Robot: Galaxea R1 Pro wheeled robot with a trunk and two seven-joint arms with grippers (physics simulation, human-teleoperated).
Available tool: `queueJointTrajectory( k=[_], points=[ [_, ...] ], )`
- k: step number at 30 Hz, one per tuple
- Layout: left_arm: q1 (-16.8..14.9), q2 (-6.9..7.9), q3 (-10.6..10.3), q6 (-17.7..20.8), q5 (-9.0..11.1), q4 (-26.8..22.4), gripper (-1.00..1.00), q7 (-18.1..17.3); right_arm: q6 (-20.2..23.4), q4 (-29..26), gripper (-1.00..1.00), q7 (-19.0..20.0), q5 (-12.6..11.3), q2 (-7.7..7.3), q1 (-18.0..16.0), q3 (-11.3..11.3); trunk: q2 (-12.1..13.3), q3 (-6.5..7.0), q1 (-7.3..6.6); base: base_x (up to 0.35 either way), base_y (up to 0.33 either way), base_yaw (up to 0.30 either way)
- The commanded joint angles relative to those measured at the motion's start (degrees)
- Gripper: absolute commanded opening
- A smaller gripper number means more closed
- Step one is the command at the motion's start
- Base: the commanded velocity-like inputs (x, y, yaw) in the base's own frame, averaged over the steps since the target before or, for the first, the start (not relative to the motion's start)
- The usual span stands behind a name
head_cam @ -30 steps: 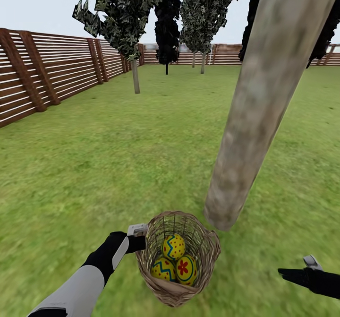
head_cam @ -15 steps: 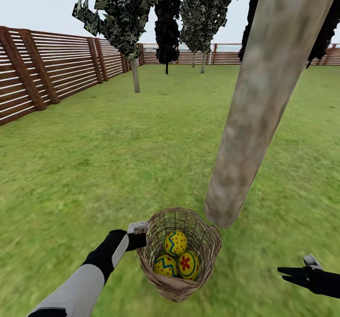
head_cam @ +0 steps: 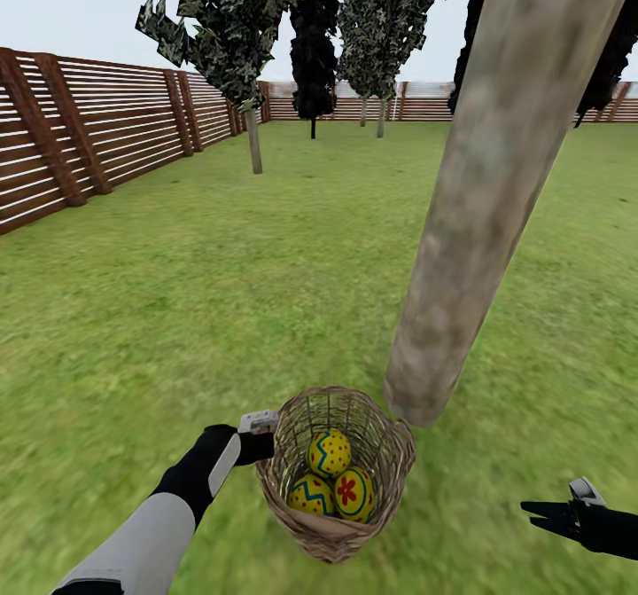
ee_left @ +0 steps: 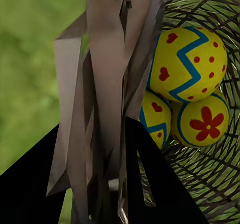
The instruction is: Take the three Easter eggs out of the wicker basket on the lawn in the garden, then place them on the lawn next to a single tree (choose any tree) so that all three eggs are next to the same tree and none are left in the basket.
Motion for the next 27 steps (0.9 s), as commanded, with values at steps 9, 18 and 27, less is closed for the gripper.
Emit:
queueJointTrajectory(
  k=[9, 18, 27],
  points=[
    [0.0, 0.01, 0.4, -3.4, -2.0, 4.3, 1.00, 0.4, 0.6, 0.0, 1.00, 0.3, 0.4, 0.02, 0.0, -0.3, 0.0, -0.06, 0.01, 0.000, 0.000, 0.000],
    [0.0, 0.01, 0.4, -3.4, -1.9, 4.1, 1.00, 0.4, 0.7, 0.0, 1.00, 0.3, 0.4, -0.03, 0.0, -0.3, 0.0, -0.06, 0.01, 0.000, 0.000, 0.000],
    [0.0, -0.08, 0.4, -3.4, -2.0, 3.6, 1.00, 0.0, 0.7, 0.1, 1.00, 0.3, 0.4, 0.04, 0.0, -0.3, 2.4, 1.02, -1.31, 0.000, 0.000, 0.000]
  ],
)
